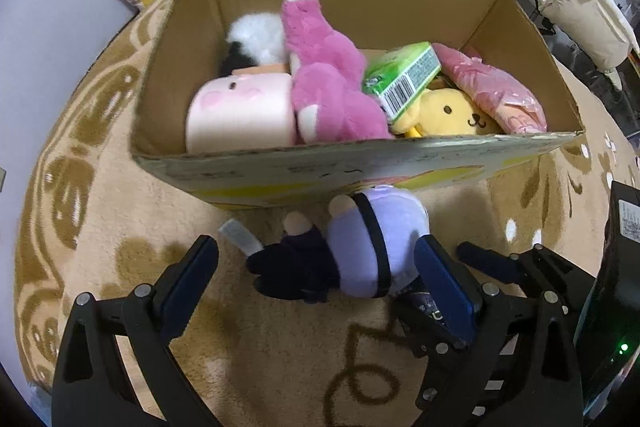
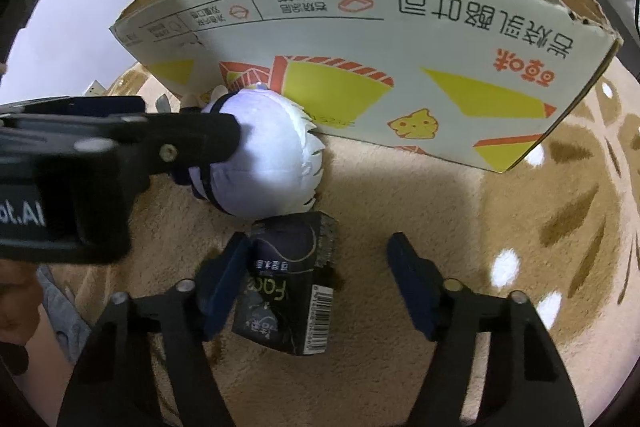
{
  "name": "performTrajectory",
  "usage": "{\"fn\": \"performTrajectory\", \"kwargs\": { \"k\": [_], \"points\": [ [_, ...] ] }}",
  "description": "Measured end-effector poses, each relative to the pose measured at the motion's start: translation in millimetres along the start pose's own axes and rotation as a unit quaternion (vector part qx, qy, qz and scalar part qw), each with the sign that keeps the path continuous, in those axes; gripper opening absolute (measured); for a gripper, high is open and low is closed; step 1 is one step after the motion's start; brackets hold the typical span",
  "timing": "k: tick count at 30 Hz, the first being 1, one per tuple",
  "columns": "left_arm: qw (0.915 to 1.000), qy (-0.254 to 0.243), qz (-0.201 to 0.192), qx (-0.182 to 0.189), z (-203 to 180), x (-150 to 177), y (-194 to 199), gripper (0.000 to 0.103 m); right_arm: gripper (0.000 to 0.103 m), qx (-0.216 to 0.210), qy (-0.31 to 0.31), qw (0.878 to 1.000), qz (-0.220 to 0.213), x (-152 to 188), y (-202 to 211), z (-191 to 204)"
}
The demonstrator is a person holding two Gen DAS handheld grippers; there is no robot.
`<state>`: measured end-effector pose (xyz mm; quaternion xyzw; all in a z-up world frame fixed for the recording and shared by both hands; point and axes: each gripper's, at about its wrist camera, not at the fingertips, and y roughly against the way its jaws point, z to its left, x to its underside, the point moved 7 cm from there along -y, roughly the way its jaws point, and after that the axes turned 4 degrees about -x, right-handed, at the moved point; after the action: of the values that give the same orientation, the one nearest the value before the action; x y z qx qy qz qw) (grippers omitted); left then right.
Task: Organize soft objects
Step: 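Grasp the purple-haired doll with left tool while right tool grips the black 'Face' pack, then lift the doll and black tissue pack and carry them over the box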
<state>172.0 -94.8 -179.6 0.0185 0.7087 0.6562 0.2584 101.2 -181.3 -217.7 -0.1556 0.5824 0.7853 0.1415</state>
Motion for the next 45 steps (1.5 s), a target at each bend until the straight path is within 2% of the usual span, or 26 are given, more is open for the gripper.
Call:
{"fn": "performTrajectory", "kwargs": {
  "k": [4,8,11,12,17,21,28,29,32,38,42,45],
  "points": [
    [1.0000,-0.004,0.005,0.000,-2,0,-7,0.098,0.059,-0.009,0.002,1.000,0.000,-2,-2,5],
    [0.9999,-0.009,0.007,0.005,-6,-1,-11,0.098,0.056,-0.015,0.005,1.000,0.002,-1,-2,8],
    [0.9998,-0.011,0.011,0.009,-6,-3,-16,0.098,0.045,-0.014,0.008,1.000,0.007,0,-5,13],
    [0.9998,-0.010,0.012,0.011,-6,-3,-16,0.098,0.036,-0.009,0.012,1.000,0.008,0,-6,13],
    [0.9995,0.000,0.022,0.021,-10,-4,-21,0.099,0.032,-0.016,0.004,1.000,-0.003,1,0,13],
    [0.9994,0.002,0.026,0.022,-10,-4,-25,0.102,0.025,-0.005,0.006,1.000,-0.011,-2,5,11],
    [0.9994,0.008,0.022,0.026,-21,2,-35,0.102,0.024,-0.005,-0.021,1.000,-0.011,1,8,0],
    [0.9995,0.008,0.019,0.025,-23,3,-35,0.100,0.024,-0.006,-0.028,1.000,-0.013,1,9,-3],
    [0.9990,0.004,0.011,0.043,-30,5,-31,0.083,0.024,-0.010,-0.045,0.999,-0.018,-4,13,-18],
    [0.9992,0.005,0.000,0.040,-35,12,-22,0.072,0.024,-0.013,-0.064,0.997,-0.027,-2,24,-29],
    [0.9993,0.020,-0.007,0.031,-31,20,-11,0.060,0.024,-0.017,-0.067,0.997,-0.038,-7,32,-34],
    [0.9996,0.012,-0.013,0.021,-32,23,-4,0.055,0.023,-0.020,-0.067,0.996,-0.048,-9,40,-38]
  ]
}}
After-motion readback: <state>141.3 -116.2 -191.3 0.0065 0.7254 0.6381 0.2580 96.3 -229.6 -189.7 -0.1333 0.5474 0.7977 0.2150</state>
